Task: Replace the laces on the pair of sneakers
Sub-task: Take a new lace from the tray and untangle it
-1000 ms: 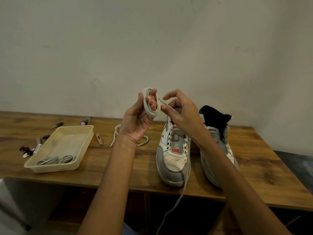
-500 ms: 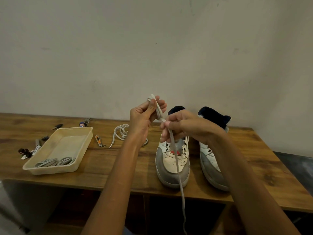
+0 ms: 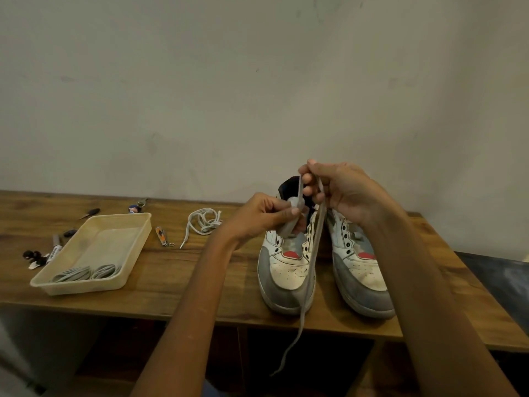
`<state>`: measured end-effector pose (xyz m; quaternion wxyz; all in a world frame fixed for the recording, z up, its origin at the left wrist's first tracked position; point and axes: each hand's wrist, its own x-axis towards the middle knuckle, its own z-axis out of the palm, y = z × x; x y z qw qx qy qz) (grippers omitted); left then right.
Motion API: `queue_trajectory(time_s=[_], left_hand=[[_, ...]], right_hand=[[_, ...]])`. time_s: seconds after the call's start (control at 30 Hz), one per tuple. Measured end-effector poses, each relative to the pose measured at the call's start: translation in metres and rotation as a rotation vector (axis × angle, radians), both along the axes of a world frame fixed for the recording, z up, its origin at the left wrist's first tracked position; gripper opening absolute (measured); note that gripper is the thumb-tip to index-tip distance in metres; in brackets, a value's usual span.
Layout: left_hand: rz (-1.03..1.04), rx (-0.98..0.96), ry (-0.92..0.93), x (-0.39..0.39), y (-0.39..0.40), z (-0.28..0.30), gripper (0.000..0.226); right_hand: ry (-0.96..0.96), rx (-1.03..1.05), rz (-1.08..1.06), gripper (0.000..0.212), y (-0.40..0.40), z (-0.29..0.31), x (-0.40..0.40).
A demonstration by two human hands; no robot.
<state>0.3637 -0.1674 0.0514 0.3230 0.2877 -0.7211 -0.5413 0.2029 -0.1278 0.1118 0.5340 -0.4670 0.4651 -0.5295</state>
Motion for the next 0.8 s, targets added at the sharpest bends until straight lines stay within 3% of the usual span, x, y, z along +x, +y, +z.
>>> queue_trajectory(time_s=[0.1,0.23,0.27,0.37,0.4,0.43,0.5,0.6,0.73,0.8], left_hand=[[-0.162,0.145,0.033,0.002,0.006,0.004,0.031],[-0.343,0.270,0.342,0.009,0.010,0.015,0.028],[-0.361,0.277,0.398,0.011,0.010,0.016,0.029],[-0.289,0.285,0.510,0.012,0.010,0.019,0.030],[-0.229,0.287,0.534,0.013,0.008,0.019,0.029],[-0.160,0.294,0.547,0.013,0.006,0.020,0.027],[-0.038,0.322,0.573,0.012,0.003,0.020,0.028],[0.056,0.360,0.642,0.013,0.002,0.020,0.027],[0.100,0.350,0.655,0.014,0.002,0.022,0.029],[0.152,0.361,0.688,0.015,-0.001,0.020,0.027]], right_hand=[[-0.165,-0.026,-0.100,0.020,-0.001,0.003,-0.015],[-0.200,0.013,-0.143,0.016,-0.009,-0.010,-0.025],[-0.082,0.029,-0.167,0.015,-0.012,-0.018,-0.023],[0.644,-0.048,-0.321,0.022,-0.022,-0.042,-0.012],[0.782,-0.121,-0.329,0.026,-0.022,-0.043,-0.006],[0.803,-0.202,-0.281,0.027,-0.020,-0.039,-0.001],[0.640,-0.329,-0.053,0.031,-0.017,-0.030,0.011],[0.363,-0.316,0.250,0.046,-0.008,-0.026,0.031],[0.298,-0.220,0.272,0.046,-0.011,-0.037,0.040],[0.332,-0.141,0.235,0.035,-0.012,-0.038,0.043]])
